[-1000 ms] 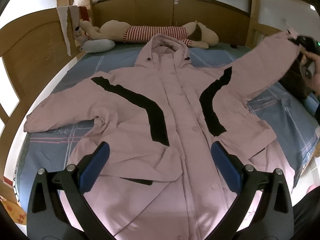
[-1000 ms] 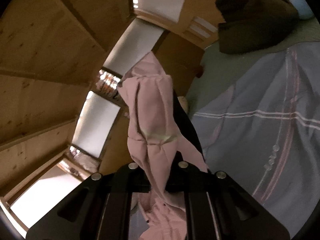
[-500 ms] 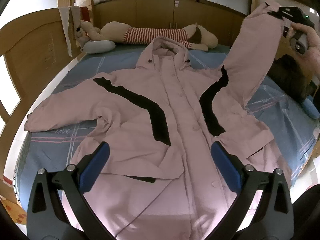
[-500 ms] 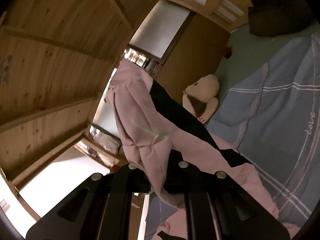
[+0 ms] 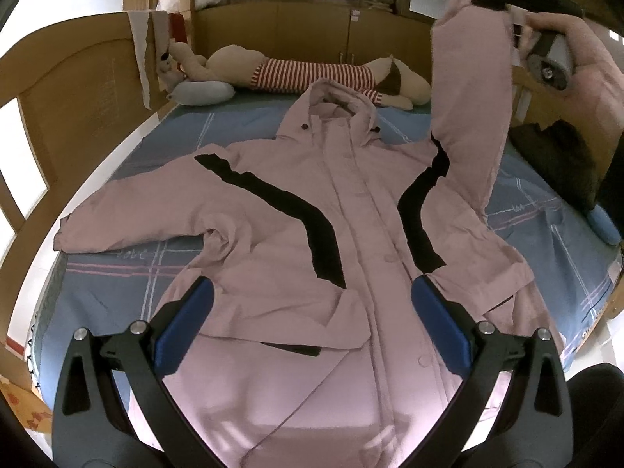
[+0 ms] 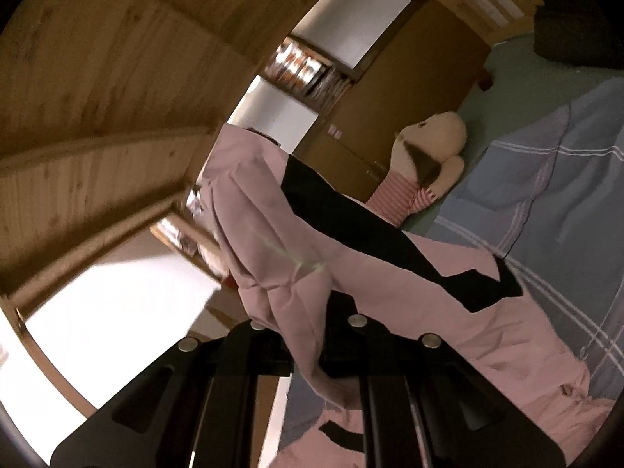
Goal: Fold large clothes
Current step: 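Carry the sleeve across the jacket chest and open the right tool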
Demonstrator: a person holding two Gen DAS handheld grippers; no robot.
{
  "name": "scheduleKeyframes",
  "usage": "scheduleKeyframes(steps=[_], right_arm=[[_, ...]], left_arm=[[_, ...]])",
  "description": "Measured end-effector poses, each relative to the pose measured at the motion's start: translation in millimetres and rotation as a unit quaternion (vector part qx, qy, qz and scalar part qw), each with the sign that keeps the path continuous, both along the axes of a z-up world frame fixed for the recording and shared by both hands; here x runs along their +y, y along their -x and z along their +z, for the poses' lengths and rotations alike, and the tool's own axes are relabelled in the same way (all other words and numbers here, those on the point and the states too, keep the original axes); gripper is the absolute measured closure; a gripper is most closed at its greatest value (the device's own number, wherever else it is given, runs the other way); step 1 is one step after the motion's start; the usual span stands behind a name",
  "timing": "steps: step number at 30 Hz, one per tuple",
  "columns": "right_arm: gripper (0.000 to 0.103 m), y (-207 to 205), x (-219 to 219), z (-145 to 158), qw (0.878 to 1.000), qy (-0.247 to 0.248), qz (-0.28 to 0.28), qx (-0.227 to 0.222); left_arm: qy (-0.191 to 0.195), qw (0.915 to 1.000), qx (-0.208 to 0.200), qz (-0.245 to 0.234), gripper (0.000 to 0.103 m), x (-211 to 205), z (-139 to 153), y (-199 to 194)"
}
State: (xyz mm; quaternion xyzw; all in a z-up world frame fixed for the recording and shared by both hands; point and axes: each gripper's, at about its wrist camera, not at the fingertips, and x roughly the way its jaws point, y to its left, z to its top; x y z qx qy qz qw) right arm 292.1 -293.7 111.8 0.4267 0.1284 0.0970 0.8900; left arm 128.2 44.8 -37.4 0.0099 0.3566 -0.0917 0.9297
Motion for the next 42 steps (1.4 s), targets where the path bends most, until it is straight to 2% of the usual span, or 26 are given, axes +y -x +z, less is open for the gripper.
scheduleKeyframes(steps=[4,16,27,32,38,42], right_arm=[[0.093,-10.3,37.6,-12.0,0.999,0.033,0.027,0.016],[0.093,-36.2,128.6,-63.7,0.991,0.078,0.088,0.069],[0.093,-64.6,175.1,-113.0,0.980,0.110,0.119,0.115],[0.093,-85.4,205.4,-145.0,0.965,0.163,0.136,0.151],[0.093,-103.3,227.8,-188.2,0.949,0.196,0.145,0.199],[0.091,-110.2,240.3,-216.1,0.937,0.228,0.148,0.221]], left_arm=[[0.009,1.0000,0.002,0.004,0.002,7.2,2.2,0.6],[0.015,0.9998,0.002,0.010,0.002,18.4,6.4,0.6],[0.024,0.9995,0.009,0.015,0.002,29.6,4.8,-1.5],[0.030,0.9993,0.009,0.019,0.002,34.9,6.5,-1.7],[0.055,0.9978,-0.006,0.037,0.002,50.0,14.5,-0.5],[0.080,0.9958,0.004,0.045,0.002,60.3,15.1,-5.3]])
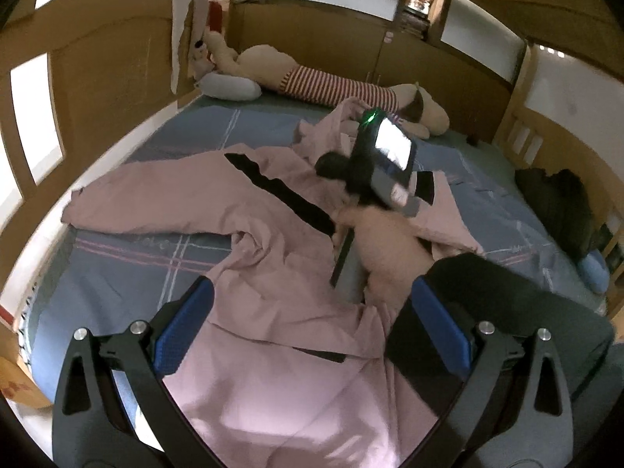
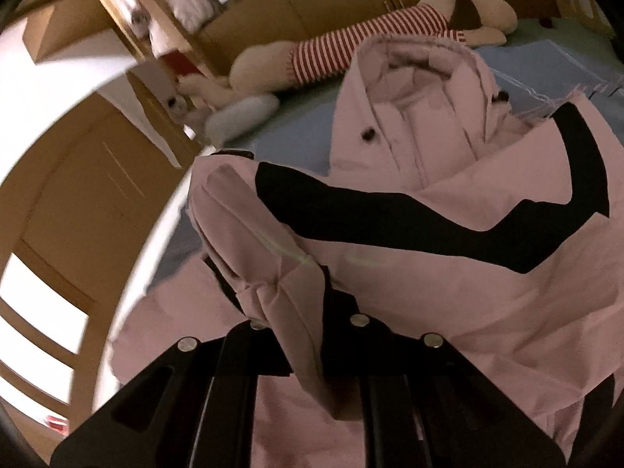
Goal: Fold large clothes
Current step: 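Carry the sleeve across the jacket chest and open the right tool, then withdraw the right tool from the folded sleeve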
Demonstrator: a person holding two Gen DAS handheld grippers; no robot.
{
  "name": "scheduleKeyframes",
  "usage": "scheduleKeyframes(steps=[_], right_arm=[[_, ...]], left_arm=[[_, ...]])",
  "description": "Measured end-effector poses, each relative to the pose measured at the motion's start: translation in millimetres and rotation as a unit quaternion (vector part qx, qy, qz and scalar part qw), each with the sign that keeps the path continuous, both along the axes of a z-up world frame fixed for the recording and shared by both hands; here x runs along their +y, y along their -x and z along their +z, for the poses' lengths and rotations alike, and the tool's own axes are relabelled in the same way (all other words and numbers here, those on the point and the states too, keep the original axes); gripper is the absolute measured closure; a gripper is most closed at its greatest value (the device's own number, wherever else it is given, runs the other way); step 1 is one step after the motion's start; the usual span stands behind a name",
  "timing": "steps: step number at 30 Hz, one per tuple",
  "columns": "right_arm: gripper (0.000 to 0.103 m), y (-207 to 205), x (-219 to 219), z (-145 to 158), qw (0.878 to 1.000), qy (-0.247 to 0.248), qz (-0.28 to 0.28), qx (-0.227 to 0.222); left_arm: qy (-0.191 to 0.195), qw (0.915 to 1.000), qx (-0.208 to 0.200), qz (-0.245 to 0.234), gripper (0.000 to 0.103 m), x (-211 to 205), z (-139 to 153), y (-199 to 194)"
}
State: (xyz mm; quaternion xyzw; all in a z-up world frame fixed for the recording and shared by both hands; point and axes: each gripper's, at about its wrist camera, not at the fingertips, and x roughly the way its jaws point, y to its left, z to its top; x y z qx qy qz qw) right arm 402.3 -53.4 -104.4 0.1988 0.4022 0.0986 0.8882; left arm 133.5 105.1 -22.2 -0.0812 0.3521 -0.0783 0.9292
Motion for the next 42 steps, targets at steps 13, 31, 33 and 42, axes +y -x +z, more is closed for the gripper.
scheduleKeyframes(steps=[13,31,33,42], right_arm=[[0.082,-9.9,38.4,-34.1,0.988,0.140,0.045,0.042],[0.001,87.3,-8.2,50.9,0.973,0.188,0.083,-0.101],[0.001,118.7,-40.7,71.3,0.974,0.172,0.078,-0.121],[0.001,287.2,-157.4,134.2,0.947,0.190,-0.015,-0.260]], left_arm=[[0.007,1.0000,0.003,-0.002,0.002,-4.5,0.4,-4.2],[-0.007,0.9996,-0.026,-0.004,0.002,-9.7,8.0,3.0],[-0.014,0.9995,-0.028,-0.001,0.002,-8.2,7.6,3.1],[-0.017,0.9997,-0.005,0.017,0.002,4.3,-2.8,4.1]])
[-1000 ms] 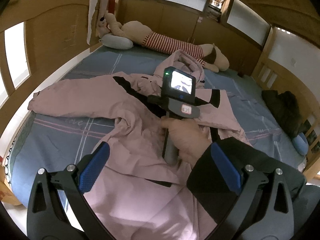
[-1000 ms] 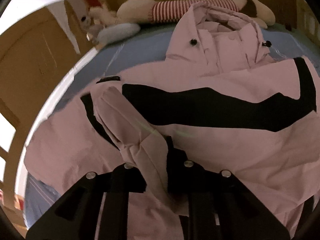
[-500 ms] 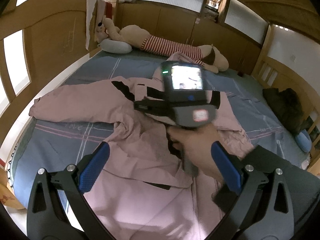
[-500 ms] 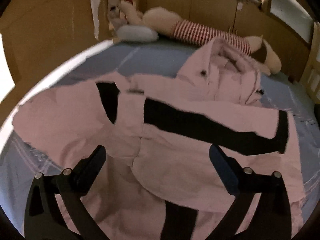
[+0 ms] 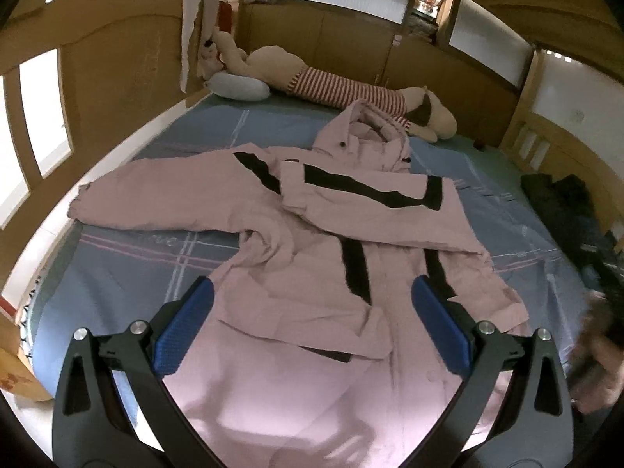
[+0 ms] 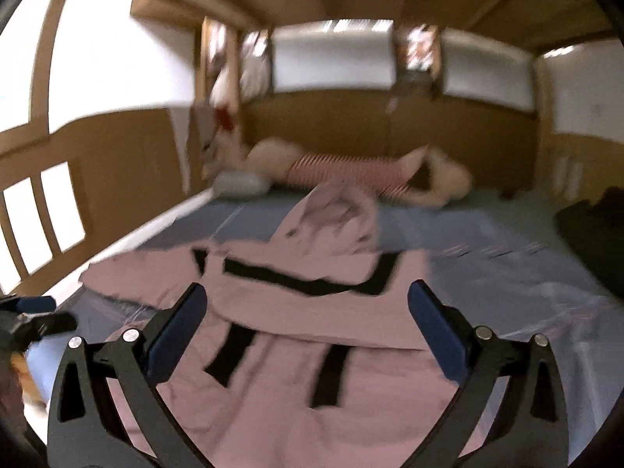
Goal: Fold large clothes
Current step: 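Withdraw the right tool from the folded sleeve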
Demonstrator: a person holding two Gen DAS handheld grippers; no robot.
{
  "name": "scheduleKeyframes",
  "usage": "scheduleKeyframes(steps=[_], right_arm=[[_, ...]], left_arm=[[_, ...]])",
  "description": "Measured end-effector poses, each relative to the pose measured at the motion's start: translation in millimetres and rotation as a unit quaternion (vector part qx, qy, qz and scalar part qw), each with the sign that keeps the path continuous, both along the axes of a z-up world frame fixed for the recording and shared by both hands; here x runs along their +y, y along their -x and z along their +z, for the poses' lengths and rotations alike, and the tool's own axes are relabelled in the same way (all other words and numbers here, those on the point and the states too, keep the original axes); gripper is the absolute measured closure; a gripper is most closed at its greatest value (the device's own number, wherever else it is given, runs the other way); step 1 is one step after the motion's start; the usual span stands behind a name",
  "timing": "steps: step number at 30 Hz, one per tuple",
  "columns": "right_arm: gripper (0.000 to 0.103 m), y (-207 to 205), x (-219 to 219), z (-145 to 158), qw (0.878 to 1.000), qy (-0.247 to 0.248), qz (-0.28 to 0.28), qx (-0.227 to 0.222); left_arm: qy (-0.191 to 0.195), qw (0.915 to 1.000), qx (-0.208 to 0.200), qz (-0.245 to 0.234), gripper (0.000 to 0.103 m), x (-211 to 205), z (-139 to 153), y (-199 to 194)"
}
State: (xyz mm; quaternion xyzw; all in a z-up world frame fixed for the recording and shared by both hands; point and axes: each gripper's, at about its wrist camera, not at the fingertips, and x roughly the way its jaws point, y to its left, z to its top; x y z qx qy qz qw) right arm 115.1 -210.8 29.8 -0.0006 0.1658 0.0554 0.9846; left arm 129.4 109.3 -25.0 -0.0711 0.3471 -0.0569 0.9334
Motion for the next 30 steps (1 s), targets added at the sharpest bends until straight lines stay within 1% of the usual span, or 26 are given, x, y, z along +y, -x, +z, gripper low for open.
scheduleKeyframes(steps=[2,5,7,9,13,17,21,26,30], right_arm=[[0.001,22.5,-15.5,7.1,0.999,0.004,-0.033,-0.025],[0.001,33.7,-29.3,11.6,0.998,0.014,-0.046,-0.038],[0.001,38.3,-35.0,8.0,0.998,0.015,-0.054,-0.032],[0.001,42.7,-39.3,3.6,0.999,0.011,-0.046,-0.025],[0.001,46.9,-39.5,-3.2,0.998,0.034,-0.042,-0.019],[0.001,51.6,-43.2,-3.9,0.997,0.050,-0.048,-0.016],[0.001,53.8,-55.2,-2.3,0.998,0.032,-0.053,-0.006],[0.001,45.4,-67.2,-11.5,0.996,0.023,-0.077,0.040],[0.001,45.7,-69.8,-14.9,0.996,0.013,-0.069,0.049]], left_arm=[[-0.001,1.0000,0.008,0.005,0.002,2.2,-3.5,-0.5],[0.015,0.9994,0.031,0.010,0.002,7.6,-11.0,-3.7],[0.015,0.9992,0.034,0.016,0.002,7.8,-12.8,-3.7],[0.011,0.9993,0.029,0.022,0.002,7.6,-12.1,-2.3],[-0.003,0.9993,0.020,0.032,0.002,5.2,-12.5,-1.9],[-0.027,0.9985,0.022,0.041,0.002,1.4,-18.6,-6.8],[-0.042,0.9977,0.026,0.047,0.002,-2.3,-22.9,-13.4],[-0.072,0.9964,0.009,0.044,0.002,-15.8,-19.8,-12.7],[-0.090,0.9953,0.002,0.036,0.002,-23.4,-17.7,-11.6]])
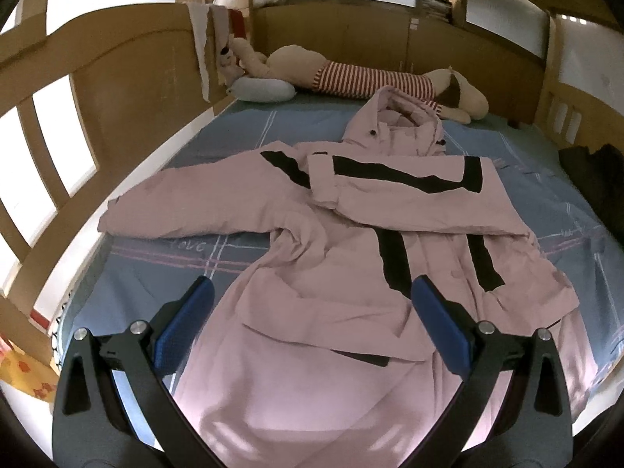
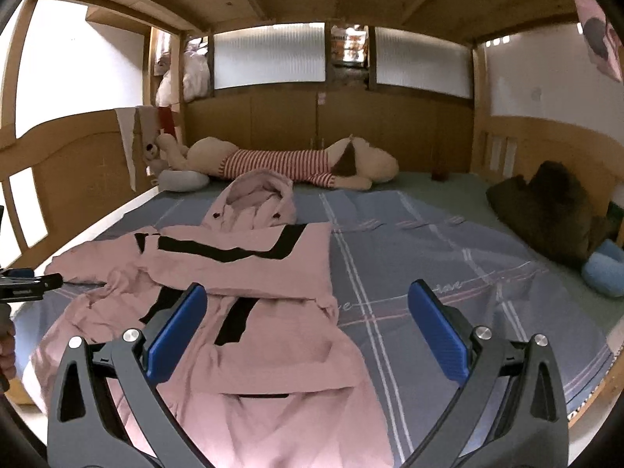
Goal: Fold large clothes
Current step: 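Withdraw the right tool from the folded sleeve, then close the left tool on the cuff of the other sleeve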
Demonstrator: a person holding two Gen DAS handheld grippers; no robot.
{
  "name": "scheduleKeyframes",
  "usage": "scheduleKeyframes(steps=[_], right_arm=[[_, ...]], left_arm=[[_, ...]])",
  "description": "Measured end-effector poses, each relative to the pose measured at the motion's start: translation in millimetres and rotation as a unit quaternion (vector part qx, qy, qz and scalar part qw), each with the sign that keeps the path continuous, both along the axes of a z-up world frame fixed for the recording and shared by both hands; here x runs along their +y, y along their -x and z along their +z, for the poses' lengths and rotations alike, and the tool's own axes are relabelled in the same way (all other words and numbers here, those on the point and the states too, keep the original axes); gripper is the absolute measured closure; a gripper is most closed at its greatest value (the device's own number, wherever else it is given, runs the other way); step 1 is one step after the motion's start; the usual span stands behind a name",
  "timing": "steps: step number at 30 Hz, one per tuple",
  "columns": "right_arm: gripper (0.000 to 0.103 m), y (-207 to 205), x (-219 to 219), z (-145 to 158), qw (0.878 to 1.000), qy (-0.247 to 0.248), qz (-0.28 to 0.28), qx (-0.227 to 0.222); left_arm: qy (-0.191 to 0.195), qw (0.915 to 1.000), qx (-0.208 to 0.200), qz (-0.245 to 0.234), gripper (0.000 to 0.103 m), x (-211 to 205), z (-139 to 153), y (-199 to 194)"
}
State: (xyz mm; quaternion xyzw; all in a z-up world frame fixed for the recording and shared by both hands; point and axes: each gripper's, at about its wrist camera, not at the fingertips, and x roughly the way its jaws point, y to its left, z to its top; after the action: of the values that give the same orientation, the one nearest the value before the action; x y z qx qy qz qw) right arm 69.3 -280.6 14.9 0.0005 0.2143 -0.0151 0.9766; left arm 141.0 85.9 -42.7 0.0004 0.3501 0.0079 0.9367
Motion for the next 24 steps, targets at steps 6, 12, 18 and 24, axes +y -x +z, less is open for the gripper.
scheduleKeyframes(steps=[6,12,18,24], right_arm=[[0.001,-3.5,1.2,-4.5,1.000,-0.013,0.011,0.007],[0.001,-7.7,-0.1,-5.3,0.999,-0.033,0.019,0.019],[0.001,-7.9,-0.8,-5.0,0.998,-0.048,0.028,0.025],[0.001,-8.3,-0.3,-4.5,0.998,-0.052,0.031,0.029]], left_arm=[[0.009,0.9999,0.011,0.001,0.002,7.1,-0.8,-3.7],[0.060,0.9974,0.024,0.033,0.002,39.7,7.3,-13.8],[0.244,0.9683,0.046,0.030,0.002,119.9,9.6,-32.6],[0.473,0.8767,0.018,0.087,0.002,246.9,-17.9,-45.0]])
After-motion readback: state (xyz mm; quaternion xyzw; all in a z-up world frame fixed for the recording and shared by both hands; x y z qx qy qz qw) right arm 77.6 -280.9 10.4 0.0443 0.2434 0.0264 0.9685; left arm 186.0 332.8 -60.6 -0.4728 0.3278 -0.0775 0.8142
